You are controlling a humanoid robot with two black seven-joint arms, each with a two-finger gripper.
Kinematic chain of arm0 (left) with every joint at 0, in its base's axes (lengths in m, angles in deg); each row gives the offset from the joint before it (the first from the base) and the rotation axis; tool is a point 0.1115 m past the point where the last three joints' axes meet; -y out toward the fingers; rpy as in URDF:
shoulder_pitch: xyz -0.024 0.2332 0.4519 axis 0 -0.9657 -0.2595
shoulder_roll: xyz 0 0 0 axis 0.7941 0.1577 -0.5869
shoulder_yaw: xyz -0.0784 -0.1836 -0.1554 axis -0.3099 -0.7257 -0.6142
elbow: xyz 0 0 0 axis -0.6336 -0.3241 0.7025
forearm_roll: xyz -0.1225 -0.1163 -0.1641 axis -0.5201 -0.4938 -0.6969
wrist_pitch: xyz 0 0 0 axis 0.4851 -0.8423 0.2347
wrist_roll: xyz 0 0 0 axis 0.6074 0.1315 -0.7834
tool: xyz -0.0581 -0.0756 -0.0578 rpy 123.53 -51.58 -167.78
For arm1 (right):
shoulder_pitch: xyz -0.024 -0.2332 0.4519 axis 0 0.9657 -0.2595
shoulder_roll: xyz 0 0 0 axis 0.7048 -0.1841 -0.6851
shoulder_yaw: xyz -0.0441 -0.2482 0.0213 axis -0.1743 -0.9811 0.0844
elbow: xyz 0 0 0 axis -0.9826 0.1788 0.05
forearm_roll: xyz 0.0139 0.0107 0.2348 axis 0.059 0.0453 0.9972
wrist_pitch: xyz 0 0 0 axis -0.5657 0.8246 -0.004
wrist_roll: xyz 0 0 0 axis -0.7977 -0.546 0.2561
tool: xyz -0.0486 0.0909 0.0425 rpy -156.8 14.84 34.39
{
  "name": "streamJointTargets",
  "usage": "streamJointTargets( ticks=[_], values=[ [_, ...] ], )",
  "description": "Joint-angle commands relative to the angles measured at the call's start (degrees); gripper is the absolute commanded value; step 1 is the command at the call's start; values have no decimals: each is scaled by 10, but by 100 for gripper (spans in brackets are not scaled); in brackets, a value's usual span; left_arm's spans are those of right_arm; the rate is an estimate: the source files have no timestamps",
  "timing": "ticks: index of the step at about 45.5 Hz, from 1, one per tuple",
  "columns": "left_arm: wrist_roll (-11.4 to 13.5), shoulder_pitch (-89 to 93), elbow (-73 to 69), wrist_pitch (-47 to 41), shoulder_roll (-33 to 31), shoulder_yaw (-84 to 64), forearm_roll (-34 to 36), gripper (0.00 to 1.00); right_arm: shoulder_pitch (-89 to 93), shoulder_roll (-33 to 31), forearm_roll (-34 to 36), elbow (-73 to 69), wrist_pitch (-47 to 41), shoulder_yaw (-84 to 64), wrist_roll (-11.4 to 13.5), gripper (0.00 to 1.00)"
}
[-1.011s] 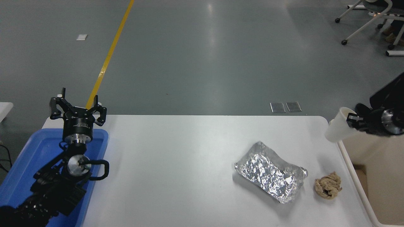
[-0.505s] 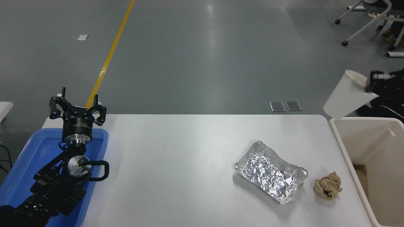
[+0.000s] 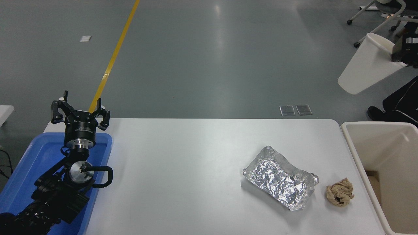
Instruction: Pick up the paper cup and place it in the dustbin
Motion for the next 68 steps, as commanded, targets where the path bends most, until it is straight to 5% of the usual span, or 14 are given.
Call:
streamJointTargets(
  ticks=[1,12,22,45,60,68],
  values=[
    [0,0,0,0,1,0,0,99,63,-2,-10,39,-1,-2,1,0],
    [0,0,0,-1,0,0,0,99,268,-1,-8,173,-1,39,1,0],
    [0,1,0,-1,1,0,0,99,472,15,-1,268,109,137,4,0],
    [0,0,0,-1,1,0,0,99,849,235,180,675,265,222,10,0],
    [1,0,-1,-1,1,0,-1,99,912,274,181,681,385,223,91,0],
    [1,0,-1,-1,0,-1,-2,99,933,293,186,685,403,224,114,0]
  ],
)
